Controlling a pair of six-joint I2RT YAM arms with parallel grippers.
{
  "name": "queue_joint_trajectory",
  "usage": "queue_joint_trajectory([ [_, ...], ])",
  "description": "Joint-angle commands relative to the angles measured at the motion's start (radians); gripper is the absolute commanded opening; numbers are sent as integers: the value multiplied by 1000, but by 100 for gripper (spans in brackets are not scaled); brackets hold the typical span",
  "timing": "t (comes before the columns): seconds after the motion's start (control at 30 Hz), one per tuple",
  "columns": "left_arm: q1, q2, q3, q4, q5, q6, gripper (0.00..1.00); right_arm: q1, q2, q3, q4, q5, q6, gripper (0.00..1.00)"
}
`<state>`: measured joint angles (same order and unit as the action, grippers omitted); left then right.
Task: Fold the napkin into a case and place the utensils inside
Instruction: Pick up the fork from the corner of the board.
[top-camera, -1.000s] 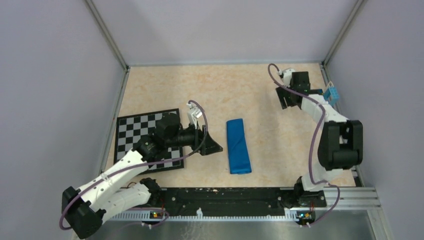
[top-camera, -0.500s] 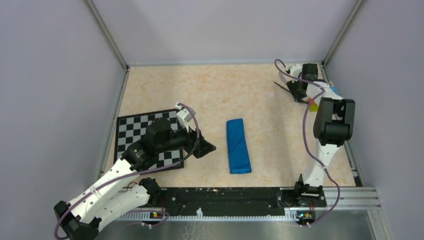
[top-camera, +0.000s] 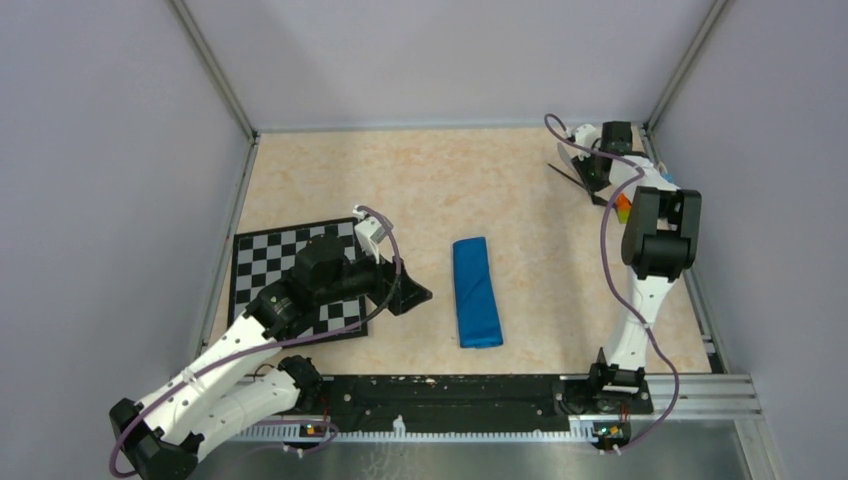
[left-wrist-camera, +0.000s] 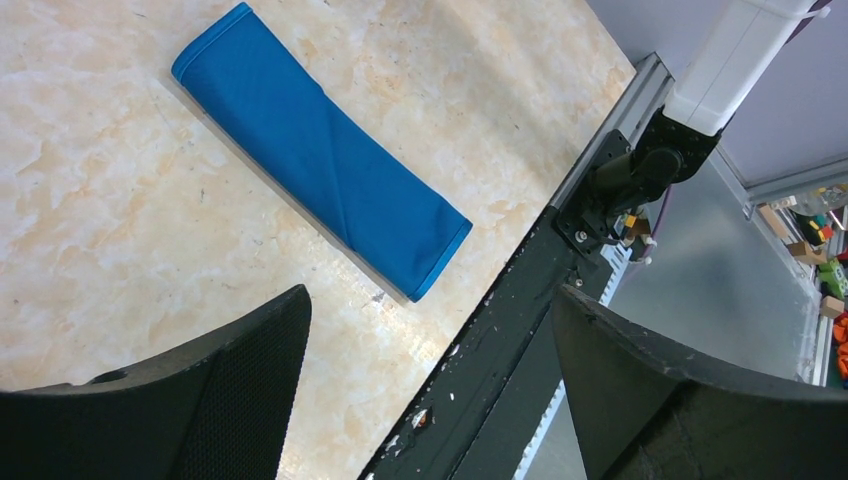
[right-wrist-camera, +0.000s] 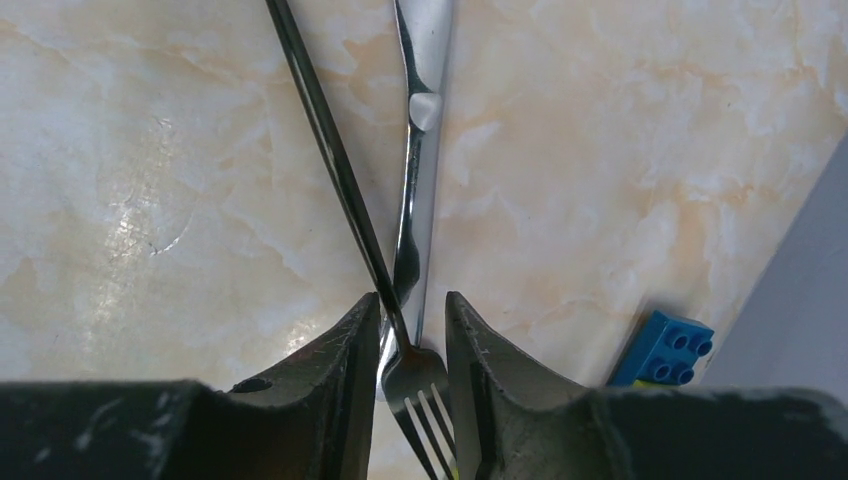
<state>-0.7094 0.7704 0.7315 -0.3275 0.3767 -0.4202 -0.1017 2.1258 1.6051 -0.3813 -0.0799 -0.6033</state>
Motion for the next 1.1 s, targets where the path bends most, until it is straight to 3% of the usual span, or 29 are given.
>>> queue_joint_trajectory([
  [0.0,-1,2,27,11,3,4,93,-9,14,45,-1,-38,-12,30],
  [0.17,-1,-8,29,-1,-1,8,93,-9,37,47,-5,-41,-13,28],
  [0.63,-2,-33,22,-8,0,3,93,-5,43,56,-7,-63,-9,1],
  [0.73,-2,-37,16,-2,0,-4,93,6,35,65,-16,-35,7,0],
  [0.87,-1,-41,-10,17,-4,-46,94,68,-62,40,-22,105,122,0],
  [1.07,-1,36,-82,84,71,-233,94,286,-307,-86,-230,348,457,0],
])
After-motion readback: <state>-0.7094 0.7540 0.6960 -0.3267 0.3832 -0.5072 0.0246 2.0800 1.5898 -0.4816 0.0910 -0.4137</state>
